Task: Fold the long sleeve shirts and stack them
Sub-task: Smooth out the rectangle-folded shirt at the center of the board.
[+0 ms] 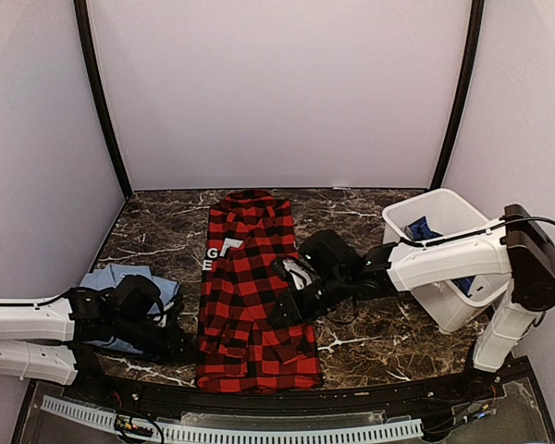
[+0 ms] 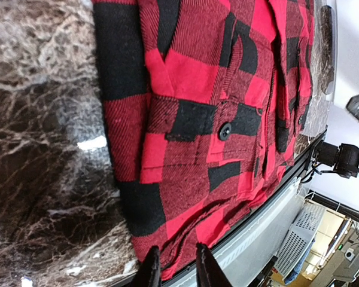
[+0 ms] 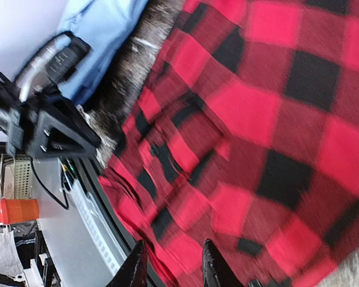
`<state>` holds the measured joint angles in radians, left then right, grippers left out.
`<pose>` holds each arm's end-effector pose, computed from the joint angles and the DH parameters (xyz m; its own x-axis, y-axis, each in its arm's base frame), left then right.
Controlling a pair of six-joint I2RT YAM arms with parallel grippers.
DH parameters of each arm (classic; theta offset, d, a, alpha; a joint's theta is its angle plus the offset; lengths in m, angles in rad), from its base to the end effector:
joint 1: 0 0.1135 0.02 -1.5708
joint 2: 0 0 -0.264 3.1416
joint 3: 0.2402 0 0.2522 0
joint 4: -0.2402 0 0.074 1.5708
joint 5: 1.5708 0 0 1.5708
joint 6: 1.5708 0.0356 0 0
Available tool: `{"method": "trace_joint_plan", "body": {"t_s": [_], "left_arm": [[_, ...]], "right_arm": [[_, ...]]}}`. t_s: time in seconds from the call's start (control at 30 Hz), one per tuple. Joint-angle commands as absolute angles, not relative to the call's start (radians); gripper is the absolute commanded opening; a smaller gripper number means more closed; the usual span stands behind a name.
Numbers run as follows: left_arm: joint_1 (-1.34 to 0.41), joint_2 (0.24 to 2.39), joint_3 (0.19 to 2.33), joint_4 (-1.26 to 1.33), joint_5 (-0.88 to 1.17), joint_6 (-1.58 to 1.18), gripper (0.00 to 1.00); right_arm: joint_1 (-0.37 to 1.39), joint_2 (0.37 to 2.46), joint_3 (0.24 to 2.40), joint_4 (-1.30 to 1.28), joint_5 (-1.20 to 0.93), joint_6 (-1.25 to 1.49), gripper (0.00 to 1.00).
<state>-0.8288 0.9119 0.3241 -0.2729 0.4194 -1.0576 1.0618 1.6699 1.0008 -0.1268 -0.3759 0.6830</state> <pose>0.1008 -0.1314 0.1556 -0.9944 -0.0928 -0.0511 -0.0278 0.6939 -0.7195 0.1593 0.3124 0.1948 -0.8617 -0.3394 -0.3772 -0.5074 0.5714 0.6450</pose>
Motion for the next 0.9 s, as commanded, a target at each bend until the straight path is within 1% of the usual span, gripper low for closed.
{"method": "trace_joint_plan", "body": {"t_s": [0.0, 0.1, 0.3, 0.47, 0.67, 0.87], "left_arm": [[-0.865, 0.96, 0.3, -0.216, 0.408, -1.089, 0.2], [-0.901, 0.988, 0.292, -0.158, 0.394, -1.111, 0.2], [-0.968, 1.053, 0.287, -0.124, 0.367, -1.149, 0.19], [-0.998, 1.039, 0.289, -0.143, 0.348, -1.17, 0.19], [-1.027, 1.039, 0.308, -0.155, 0.36, -1.179, 0.19], [-1.082, 1.081, 0.307, -0.132, 0.387, -1.212, 0.19]], "right_arm": [[1.096, 1.808, 1.181, -0.092, -0.419, 0.626, 0.29], [1.113, 1.917, 1.305, -0.086, -0.452, 0.618, 0.28], [1.148, 2.123, 1.515, -0.019, -0.536, 0.651, 0.27], [1.168, 2.265, 1.634, 0.019, -0.567, 0.698, 0.26], [1.171, 2.355, 1.691, -0.023, -0.537, 0.73, 0.25], [1.169, 2.398, 1.704, -0.046, -0.524, 0.751, 0.24]]}}
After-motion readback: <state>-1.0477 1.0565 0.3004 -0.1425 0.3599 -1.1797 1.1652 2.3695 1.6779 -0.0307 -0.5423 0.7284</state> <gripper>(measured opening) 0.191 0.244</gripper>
